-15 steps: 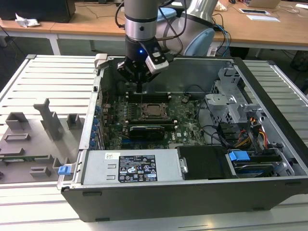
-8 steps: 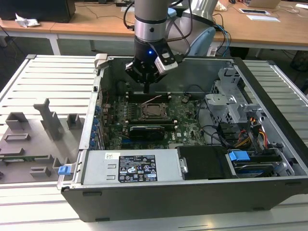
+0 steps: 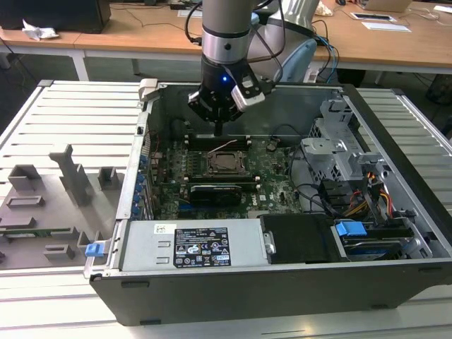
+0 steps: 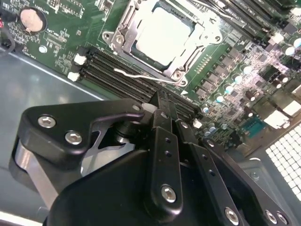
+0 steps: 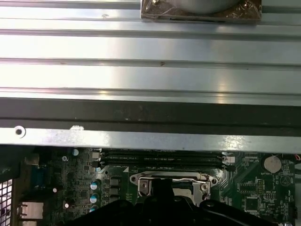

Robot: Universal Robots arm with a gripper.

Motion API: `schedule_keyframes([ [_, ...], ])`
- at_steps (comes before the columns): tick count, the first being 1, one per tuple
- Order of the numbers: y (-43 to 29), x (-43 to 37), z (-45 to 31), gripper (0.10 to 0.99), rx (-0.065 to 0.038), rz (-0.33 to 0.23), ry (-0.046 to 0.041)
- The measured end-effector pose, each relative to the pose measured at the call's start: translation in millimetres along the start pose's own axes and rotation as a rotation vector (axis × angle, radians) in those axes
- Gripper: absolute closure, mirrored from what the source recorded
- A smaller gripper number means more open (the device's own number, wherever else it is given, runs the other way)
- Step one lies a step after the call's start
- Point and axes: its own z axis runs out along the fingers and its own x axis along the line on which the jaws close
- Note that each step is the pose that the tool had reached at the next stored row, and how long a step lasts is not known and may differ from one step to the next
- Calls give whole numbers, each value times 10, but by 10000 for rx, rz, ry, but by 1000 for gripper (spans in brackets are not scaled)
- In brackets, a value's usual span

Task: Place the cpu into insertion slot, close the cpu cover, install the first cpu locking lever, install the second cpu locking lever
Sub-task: 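Install the first cpu locking lever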

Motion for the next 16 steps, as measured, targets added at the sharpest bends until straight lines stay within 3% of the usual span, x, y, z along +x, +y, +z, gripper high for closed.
schedule_keyframes([
  [4, -2, -1, 25, 980, 0, -463, 11],
  [9, -6, -24, 89, 980, 0, -488, 12],
  [16, -9, -130, 169, 980, 1, -392, 6],
])
